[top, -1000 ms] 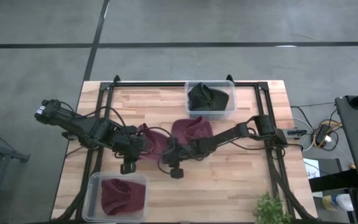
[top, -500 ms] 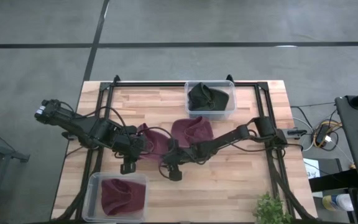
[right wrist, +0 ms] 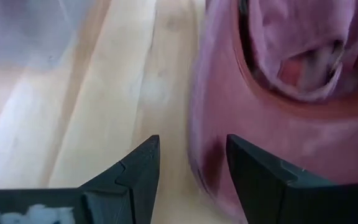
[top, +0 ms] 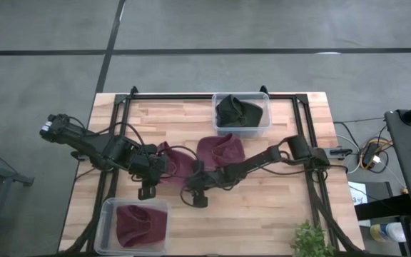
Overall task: Pick & Place hat
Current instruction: Put the left red cap into the bottom transparent bin
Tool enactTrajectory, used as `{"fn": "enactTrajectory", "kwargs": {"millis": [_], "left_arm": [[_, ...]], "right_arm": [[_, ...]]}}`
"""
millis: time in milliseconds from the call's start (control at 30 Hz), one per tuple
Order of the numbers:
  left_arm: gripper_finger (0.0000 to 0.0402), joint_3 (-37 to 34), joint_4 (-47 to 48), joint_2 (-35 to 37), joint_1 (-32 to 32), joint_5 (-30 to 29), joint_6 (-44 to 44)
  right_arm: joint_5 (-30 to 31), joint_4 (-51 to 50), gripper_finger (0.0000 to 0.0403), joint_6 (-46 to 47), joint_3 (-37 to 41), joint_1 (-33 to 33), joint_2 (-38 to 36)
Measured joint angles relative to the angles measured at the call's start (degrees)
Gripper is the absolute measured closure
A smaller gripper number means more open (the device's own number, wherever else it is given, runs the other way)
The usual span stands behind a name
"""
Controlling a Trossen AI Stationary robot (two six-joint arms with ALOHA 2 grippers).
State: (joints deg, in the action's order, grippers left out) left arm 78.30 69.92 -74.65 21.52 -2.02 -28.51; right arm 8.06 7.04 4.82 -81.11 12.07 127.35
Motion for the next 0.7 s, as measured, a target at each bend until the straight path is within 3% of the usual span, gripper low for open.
{"fn": "enactTrajectory", "kwargs": {"millis": [267, 367, 500, 700], "left_arm": [[0.0266, 0.0, 0.05, 0.0, -0.01, 0.01, 0.02], [0.0266, -0.48, -0.01, 0.0, -0.04, 0.0, -0.02], [0.0266, -2.53, 0.07, 0.0, -0.04, -0.07, -0.52], [0.0266, -4.35, 0.03, -0.04, -0.09, -0.13, -1.4]], "right_arm": [[5.86, -0.51, 0.0235, -0.31, -1.08, 0.09, 0.19], [6.92, -1.3, 0.0275, 0.16, -1.09, 0.03, 0.2], [8.37, -2.26, 0.0371, -0.38, -1.12, 0.07, 0.23], [17.19, -3.3, 0.039, -3.28, -1.18, 1.15, -0.04]]}}
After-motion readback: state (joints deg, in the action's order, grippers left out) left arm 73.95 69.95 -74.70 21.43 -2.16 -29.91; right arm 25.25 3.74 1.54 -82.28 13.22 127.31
